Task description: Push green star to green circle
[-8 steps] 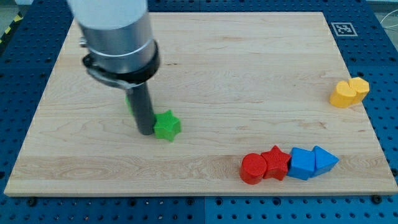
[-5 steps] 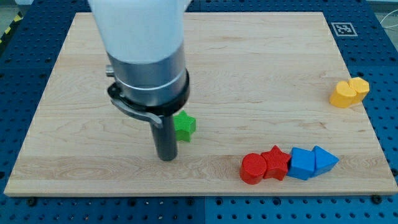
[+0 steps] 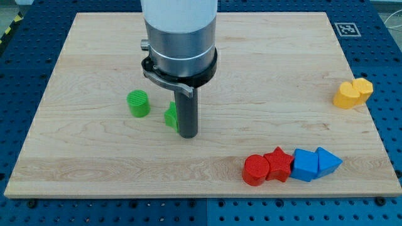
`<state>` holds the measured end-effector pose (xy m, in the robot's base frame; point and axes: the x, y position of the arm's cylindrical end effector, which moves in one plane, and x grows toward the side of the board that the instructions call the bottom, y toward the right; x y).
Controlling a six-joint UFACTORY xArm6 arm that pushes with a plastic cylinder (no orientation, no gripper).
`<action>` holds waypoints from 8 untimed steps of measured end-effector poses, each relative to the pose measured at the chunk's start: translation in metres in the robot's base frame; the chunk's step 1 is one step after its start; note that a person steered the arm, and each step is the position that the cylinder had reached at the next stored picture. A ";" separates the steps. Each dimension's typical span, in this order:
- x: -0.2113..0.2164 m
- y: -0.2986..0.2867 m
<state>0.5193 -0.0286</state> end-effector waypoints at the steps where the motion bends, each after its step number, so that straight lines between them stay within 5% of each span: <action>1: -0.012 -0.002; 2: -0.019 0.000; 4: -0.014 0.104; 8: -0.032 0.029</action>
